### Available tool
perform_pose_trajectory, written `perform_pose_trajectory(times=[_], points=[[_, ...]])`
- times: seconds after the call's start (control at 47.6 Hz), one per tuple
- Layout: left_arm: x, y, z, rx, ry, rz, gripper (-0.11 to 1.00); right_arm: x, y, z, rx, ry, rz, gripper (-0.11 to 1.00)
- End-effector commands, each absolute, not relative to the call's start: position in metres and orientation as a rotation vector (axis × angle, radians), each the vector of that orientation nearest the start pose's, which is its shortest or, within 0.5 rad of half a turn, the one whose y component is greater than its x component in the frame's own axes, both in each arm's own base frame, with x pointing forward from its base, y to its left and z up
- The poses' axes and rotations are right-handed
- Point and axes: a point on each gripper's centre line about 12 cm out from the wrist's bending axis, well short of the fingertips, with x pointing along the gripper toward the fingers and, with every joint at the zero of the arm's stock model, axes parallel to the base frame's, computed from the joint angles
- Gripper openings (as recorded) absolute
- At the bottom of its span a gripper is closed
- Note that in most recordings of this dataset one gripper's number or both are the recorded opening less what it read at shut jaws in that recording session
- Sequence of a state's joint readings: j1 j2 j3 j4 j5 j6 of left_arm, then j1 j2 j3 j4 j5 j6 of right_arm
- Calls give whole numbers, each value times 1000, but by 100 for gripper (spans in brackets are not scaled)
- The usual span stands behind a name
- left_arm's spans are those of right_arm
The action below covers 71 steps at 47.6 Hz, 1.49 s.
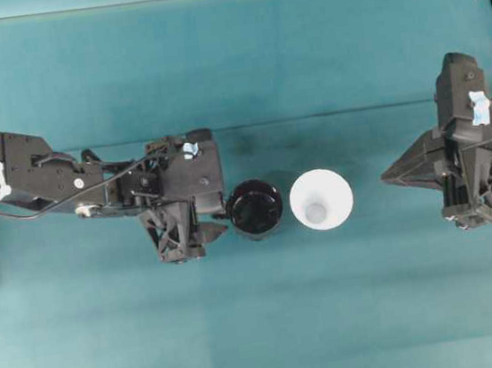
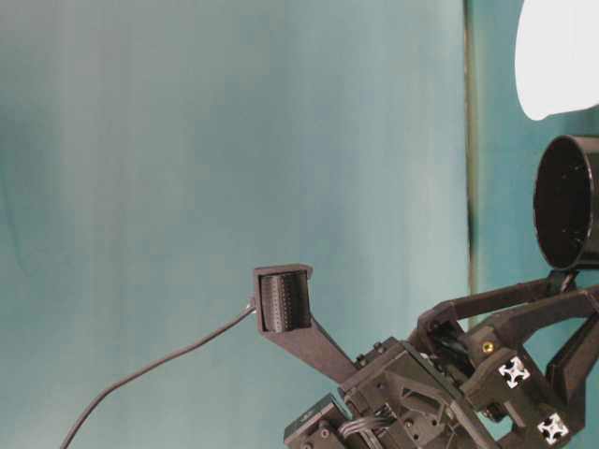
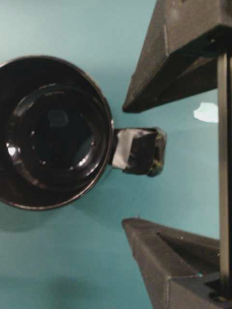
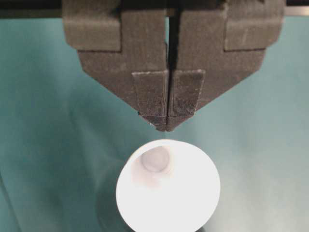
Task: Put a paper cup into the cup holder on your left arm.
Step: 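Open the left gripper and move the right gripper toward the white cup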
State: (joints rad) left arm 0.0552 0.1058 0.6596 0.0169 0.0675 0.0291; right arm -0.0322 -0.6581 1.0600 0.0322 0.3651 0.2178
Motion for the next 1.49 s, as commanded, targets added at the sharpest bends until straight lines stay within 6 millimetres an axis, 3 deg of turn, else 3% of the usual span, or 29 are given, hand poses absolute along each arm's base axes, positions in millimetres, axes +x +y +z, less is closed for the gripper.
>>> perform_pose_trajectory(times=[0.0, 0.273, 0.399, 0.504, 0.714, 0.798, 1.072, 1.471], points=[[391, 21, 130, 26, 811, 31, 92, 227, -8, 206, 263, 744, -124, -4], [388, 22, 137, 26, 805, 33, 92, 235, -20, 203, 283, 762, -176, -1], [384, 21, 146, 26, 799, 33, 92, 245, -30, 202, 295, 777, -209, 8], [377, 21, 150, 26, 806, 34, 92, 254, -34, 198, 297, 803, -224, 26], [364, 18, 150, 20, 821, 32, 92, 278, -40, 187, 291, 888, -235, 84], [359, 17, 148, 19, 834, 31, 92, 287, -42, 183, 282, 910, -237, 98], [347, 12, 150, 20, 838, 20, 92, 307, -41, 167, 276, 965, -230, 96], [338, 8, 147, 24, 852, 9, 92, 319, -41, 152, 277, 1016, -231, 96]])
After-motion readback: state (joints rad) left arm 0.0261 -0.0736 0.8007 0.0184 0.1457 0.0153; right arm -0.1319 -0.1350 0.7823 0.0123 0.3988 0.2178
